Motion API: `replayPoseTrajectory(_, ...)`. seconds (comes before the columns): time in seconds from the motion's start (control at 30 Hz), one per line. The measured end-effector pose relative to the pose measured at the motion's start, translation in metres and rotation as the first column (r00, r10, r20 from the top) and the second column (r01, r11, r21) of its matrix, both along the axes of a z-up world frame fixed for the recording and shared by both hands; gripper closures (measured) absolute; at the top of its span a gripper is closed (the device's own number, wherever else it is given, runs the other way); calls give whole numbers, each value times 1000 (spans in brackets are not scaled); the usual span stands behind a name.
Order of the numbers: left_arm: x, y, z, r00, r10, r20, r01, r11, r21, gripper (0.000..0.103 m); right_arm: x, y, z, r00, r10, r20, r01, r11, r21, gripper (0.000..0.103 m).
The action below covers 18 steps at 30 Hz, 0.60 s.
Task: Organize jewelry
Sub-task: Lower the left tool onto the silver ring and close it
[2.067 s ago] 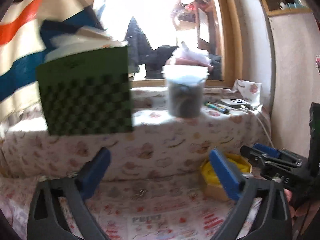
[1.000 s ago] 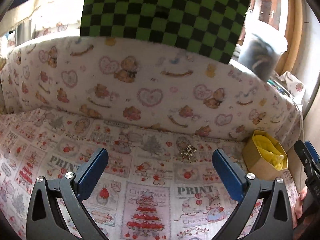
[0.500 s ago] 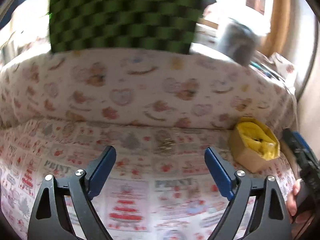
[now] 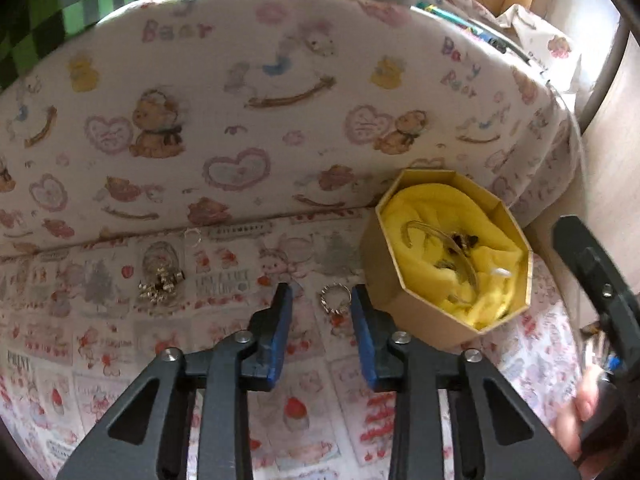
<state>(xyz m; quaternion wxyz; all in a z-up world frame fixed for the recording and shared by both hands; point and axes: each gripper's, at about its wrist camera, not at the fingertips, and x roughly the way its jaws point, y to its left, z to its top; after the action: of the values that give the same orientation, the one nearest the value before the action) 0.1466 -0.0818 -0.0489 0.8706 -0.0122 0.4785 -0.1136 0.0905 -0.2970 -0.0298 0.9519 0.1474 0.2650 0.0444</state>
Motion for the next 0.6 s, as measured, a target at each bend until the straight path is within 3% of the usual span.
replayPoseTrajectory(0.2,5,-3,-12,1000,-1,-22,0,1000,-21,84,-3,7,4,1000,-3,19,4,999,-51,18)
replayPoseTrajectory(0.37,-1,-11,-12,997,70,35,-73,993,92,97,-5,11,5,999,-10,43,14,995,-97,18)
replayPoseTrajectory(0.43,-6,-5,-12,997,68,21,-70,995,67,102,-5,11,5,999,-10,43,15,995,-101,18)
replayPoseTrajectory(0.6,-19,15,-7,998,68,5,-68,998,11,103,-5,10,5,999,-13,44,17,995,-99,18)
